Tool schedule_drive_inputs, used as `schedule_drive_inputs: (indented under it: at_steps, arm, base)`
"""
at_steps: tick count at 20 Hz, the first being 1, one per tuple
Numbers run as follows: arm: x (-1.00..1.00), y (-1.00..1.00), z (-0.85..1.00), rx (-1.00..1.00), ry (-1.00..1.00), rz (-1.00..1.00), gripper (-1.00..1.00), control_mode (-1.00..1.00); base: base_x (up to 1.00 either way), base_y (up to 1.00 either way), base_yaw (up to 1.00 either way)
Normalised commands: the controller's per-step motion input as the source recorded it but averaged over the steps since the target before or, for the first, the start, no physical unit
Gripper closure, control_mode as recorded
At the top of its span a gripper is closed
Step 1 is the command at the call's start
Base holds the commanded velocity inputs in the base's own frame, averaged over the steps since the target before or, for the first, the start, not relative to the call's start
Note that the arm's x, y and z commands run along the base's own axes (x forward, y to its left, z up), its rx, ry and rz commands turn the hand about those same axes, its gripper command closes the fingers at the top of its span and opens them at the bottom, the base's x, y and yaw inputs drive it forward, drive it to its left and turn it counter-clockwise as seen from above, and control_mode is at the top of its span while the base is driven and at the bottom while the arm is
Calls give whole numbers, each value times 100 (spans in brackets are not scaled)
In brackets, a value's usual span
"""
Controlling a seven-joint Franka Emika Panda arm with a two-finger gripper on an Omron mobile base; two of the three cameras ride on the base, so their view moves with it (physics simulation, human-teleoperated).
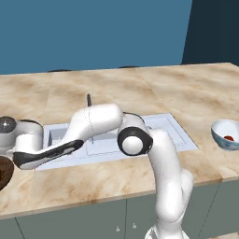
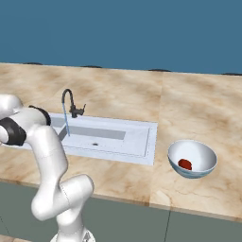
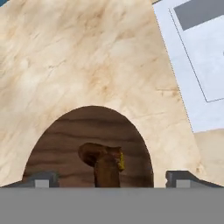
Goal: Pick the sweet potatos from the sink and place them in one bowl. Place the bell pepper in the other bowl. Then turn off the sink faucet.
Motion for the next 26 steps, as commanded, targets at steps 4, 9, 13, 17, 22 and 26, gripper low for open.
schedule_drive_inputs:
  at_steps: [4, 9, 13, 17, 22, 26]
  arm:
    - [-46, -100, -14, 14, -30, -7, -100, -100]
    - [-8, -100, 42, 36, 3, -6, -100, -100]
    - [28, -100, 100, 38, 34, -9, -100, -100]
    - [10, -100, 87, 33, 46, -12, -100, -100]
    - [10, -79, 100, 22, 38, -9, -100, -100]
    - [12, -81, 100, 19, 32, -11, -100, -100]
  base:
    - [0, 0, 0]
    - [0, 0, 0]
    - [0, 0, 0]
    - [0, 0, 0]
    - [0, 0, 0]
    - [0, 0, 0]
